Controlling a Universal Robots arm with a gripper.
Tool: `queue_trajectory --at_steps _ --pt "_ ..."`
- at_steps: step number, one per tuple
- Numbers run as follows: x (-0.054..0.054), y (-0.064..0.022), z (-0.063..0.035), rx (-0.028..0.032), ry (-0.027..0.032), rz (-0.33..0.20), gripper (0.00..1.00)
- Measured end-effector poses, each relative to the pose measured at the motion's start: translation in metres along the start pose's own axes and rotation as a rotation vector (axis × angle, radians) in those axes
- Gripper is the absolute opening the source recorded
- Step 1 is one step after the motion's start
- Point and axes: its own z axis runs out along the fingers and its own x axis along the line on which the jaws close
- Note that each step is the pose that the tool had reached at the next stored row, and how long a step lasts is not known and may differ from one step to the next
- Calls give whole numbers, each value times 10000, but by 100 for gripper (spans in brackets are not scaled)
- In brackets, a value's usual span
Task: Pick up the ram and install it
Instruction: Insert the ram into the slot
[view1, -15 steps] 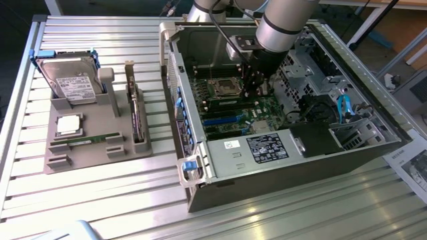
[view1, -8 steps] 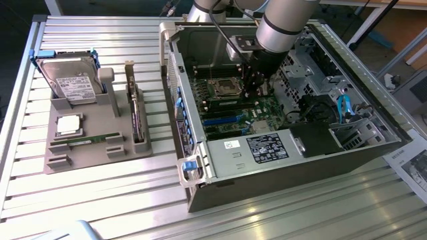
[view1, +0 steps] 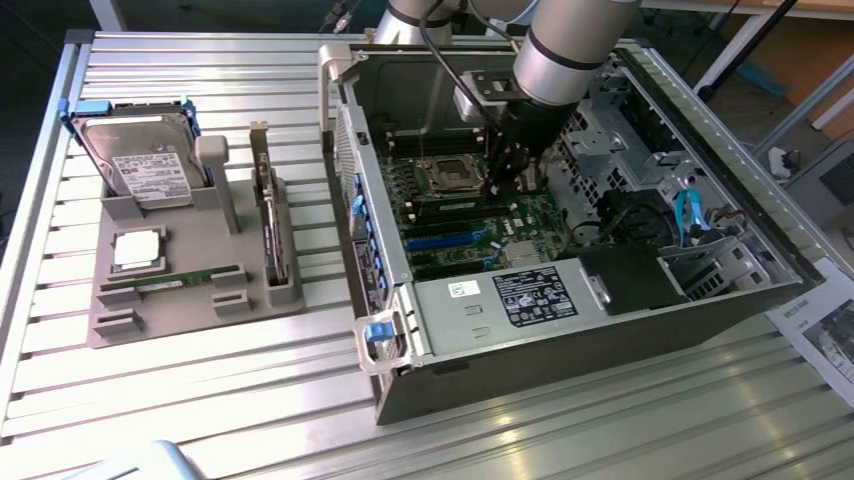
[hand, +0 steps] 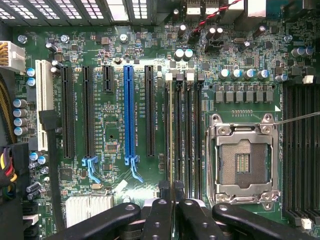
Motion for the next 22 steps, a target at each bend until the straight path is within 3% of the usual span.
queue_trajectory --at_steps 22 --pt "0 23 20 -3 0 -101 12"
